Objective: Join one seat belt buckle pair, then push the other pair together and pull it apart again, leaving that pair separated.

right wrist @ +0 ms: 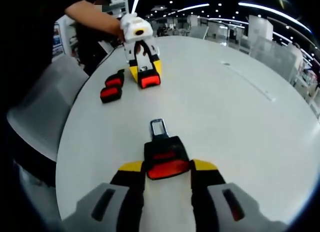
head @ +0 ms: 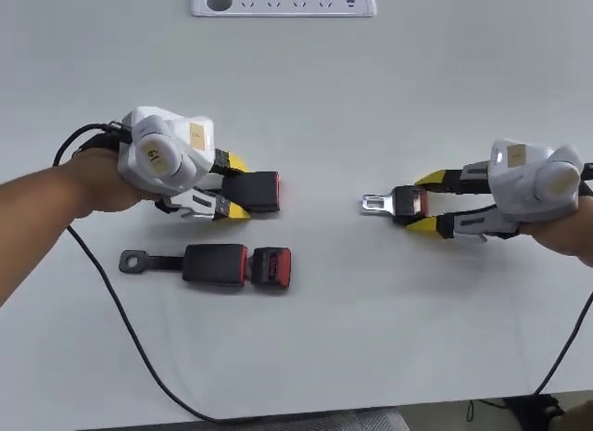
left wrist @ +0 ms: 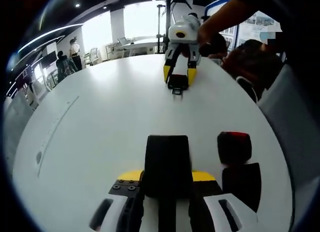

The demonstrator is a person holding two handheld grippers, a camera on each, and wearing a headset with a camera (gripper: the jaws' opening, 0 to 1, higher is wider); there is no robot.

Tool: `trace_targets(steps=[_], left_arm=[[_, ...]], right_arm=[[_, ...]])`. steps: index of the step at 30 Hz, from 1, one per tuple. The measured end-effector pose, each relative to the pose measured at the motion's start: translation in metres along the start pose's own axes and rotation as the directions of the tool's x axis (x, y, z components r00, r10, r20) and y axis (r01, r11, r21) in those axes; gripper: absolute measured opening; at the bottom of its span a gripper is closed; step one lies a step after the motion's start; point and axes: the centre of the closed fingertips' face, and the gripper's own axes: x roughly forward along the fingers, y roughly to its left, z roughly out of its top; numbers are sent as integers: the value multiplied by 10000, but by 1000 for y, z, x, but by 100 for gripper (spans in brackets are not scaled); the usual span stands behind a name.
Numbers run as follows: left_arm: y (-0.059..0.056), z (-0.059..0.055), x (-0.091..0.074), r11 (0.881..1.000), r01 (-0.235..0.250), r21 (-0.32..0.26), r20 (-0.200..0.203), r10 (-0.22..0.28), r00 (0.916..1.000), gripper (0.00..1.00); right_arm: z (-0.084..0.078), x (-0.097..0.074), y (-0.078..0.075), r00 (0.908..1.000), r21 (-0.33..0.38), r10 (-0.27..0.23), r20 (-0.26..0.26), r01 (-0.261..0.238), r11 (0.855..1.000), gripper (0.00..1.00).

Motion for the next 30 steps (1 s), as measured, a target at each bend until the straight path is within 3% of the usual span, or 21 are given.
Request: trace_targets(steps=[10, 18, 30], left_arm=[[6, 3, 4, 9988, 328, 351, 45, -329, 9994, 35], [8, 4, 4, 9988, 378, 301, 127, -382, 9992, 35], [6, 5, 2, 9990, 364, 252, 27, -365, 9993, 35]], right_arm=[[-2, -2, -3, 9981, 272, 87, 606, -103, 9996, 35], [-2, -1, -3, 9942, 430, -190, 1057, 145, 9990, 34], [14, 13, -1, 9855, 618, -427, 1640, 329, 9975, 34]])
